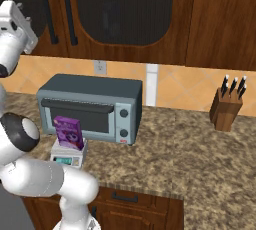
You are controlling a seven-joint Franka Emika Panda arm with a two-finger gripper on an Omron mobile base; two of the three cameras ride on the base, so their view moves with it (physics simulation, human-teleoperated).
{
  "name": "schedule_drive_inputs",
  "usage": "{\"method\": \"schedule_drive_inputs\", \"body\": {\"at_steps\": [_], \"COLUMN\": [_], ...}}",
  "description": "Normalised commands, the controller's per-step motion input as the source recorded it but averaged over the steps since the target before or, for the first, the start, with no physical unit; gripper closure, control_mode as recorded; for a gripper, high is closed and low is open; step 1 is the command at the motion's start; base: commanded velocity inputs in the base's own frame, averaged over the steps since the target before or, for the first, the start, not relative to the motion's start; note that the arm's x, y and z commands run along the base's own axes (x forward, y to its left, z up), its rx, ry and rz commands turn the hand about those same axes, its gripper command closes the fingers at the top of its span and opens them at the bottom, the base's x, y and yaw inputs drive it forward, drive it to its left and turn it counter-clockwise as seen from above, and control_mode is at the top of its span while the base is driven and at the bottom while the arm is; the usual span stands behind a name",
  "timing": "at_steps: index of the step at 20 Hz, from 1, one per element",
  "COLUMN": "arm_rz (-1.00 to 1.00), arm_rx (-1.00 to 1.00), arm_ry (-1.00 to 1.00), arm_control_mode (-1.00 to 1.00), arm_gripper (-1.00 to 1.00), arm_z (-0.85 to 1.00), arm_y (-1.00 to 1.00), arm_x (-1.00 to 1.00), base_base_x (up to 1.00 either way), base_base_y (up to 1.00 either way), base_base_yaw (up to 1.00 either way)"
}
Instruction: Pick the cereal and place it on the digital scale for weighing, and close the cabinet.
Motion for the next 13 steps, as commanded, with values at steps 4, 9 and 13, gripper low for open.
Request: {"method": "schedule_drive_inputs", "body": {"at_steps": [4,9,13], "arm_rz": [-0.11,-0.05,0.00], "arm_rx": [0.00,0.04,0.12], "arm_ry": [-0.06,-0.02,0.01], "arm_control_mode": [-1.00,-1.00,-1.00], "arm_gripper": [-1.00,-1.00,-1.00], "arm_z": [-0.43,-0.52,-0.59], "arm_y": [-0.30,-0.36,-0.84], "arm_x": [1.00,0.96,0.40], "base_base_x": [0.00,0.00,0.00], "base_base_y": [0.00,0.00,0.00], "base_base_yaw": [0.00,0.00,0.00]}}
